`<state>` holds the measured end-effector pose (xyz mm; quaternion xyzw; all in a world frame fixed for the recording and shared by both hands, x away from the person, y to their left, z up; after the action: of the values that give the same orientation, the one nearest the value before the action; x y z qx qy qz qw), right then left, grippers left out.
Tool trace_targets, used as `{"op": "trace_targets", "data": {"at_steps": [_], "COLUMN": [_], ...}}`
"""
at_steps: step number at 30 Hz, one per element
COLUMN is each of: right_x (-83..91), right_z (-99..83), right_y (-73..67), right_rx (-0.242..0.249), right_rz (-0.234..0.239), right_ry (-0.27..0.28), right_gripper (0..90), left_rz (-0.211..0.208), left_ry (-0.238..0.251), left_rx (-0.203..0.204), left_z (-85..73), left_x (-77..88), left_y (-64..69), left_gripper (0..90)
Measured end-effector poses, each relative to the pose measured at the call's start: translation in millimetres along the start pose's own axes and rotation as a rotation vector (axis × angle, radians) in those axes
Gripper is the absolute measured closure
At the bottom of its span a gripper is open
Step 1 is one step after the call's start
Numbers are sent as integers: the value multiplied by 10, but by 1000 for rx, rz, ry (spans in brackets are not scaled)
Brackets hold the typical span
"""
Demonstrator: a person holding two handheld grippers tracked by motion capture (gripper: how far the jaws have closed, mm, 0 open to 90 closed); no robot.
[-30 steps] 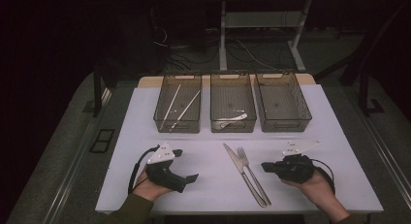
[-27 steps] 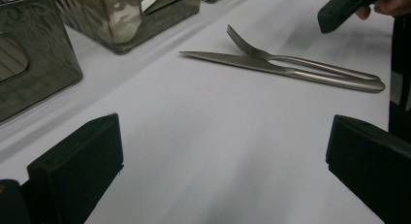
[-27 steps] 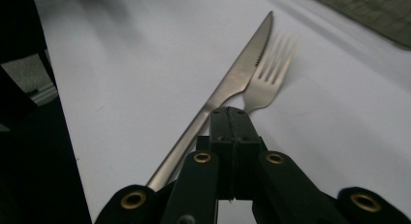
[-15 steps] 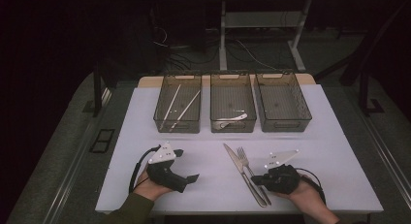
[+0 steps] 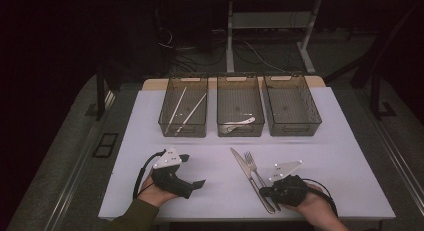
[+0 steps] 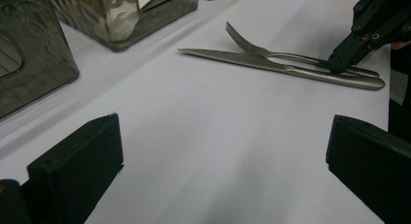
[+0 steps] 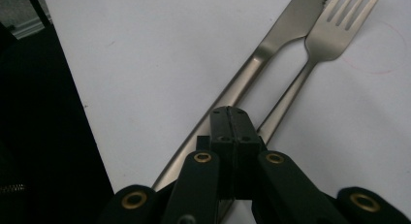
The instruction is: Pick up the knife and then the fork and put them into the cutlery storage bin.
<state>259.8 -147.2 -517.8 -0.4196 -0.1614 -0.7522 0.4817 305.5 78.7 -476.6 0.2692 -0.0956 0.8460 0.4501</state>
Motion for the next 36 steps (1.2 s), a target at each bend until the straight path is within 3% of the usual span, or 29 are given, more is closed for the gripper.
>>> {"op": "trace_targets", "data": {"at_steps": [24, 36], "right_x": [206, 310], "right_z": [-170, -181], "right_y": [422, 677], "right_rx": [-56, -111], "right_rz": [-98, -125], "right_ry": [-27, 6], "right_gripper": [898, 898], "left_rz": [-16, -16], "left_ry": [1, 0], "left_rx": [-2, -5], "left_z": [2, 1], "left_x": [-6, -20], "left_y": [23, 34], "left_gripper": [0, 0]}}
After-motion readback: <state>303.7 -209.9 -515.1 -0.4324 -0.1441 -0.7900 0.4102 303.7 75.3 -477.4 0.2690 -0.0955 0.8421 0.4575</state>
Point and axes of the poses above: each handheld gripper's, and its own axes: x roughly backward along the jaws, z roughly out of its top, y roughly to its right, the point moved 10 cm from there along -x, roughly forward along the jaws, and after that the axes turned 4 degrees about z, right-handed, at the moved point
